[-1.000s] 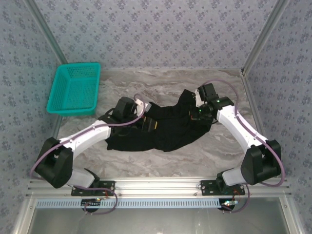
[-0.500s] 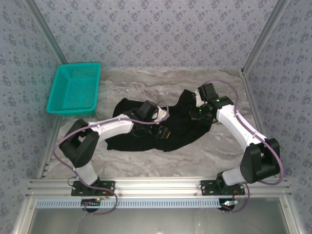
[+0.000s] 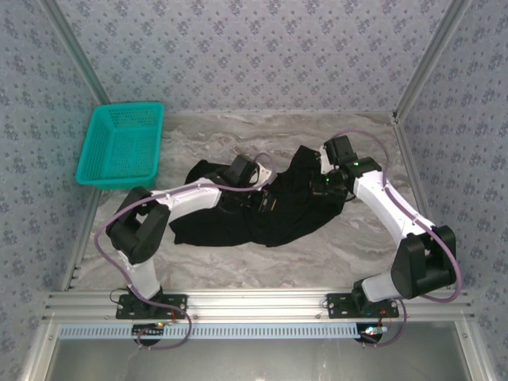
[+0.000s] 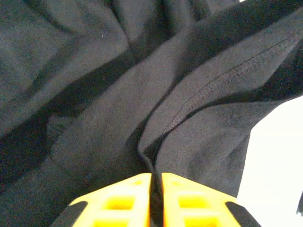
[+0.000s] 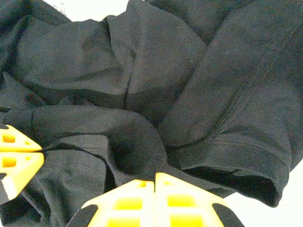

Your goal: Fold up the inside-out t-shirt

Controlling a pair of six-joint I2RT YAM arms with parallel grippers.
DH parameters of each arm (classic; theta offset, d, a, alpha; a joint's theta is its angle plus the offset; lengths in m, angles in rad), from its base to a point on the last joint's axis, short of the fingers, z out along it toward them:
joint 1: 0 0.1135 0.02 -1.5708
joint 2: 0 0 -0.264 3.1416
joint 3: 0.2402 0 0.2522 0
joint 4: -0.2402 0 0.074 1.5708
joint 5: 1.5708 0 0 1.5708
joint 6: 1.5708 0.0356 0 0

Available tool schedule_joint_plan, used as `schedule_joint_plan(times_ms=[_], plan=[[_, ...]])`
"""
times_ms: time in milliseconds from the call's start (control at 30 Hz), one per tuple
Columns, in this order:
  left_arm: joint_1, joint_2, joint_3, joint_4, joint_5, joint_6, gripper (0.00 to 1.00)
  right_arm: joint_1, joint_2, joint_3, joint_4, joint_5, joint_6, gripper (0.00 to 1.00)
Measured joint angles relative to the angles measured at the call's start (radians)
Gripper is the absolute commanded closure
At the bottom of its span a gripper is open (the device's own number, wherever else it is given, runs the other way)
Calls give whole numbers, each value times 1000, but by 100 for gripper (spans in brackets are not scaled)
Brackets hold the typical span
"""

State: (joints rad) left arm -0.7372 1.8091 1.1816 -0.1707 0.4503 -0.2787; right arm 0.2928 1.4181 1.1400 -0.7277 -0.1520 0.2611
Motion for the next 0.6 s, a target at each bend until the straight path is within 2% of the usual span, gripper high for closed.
schedule_joint_plan(times_ms=[67,233,433,600], plan=[[4,0,0,12,18,4,100,-8,-8,-1,0,0,0,100],[14,-46,-66,61,62,8,100,-30,-36,-10,-2,6,0,100],[56,-195,-200,134,119,4,100,-56,-50,-26,-5,18,0,100],[57,-311,-282,190,150,5,100,-61,-55,-32,-6,17,0,100]])
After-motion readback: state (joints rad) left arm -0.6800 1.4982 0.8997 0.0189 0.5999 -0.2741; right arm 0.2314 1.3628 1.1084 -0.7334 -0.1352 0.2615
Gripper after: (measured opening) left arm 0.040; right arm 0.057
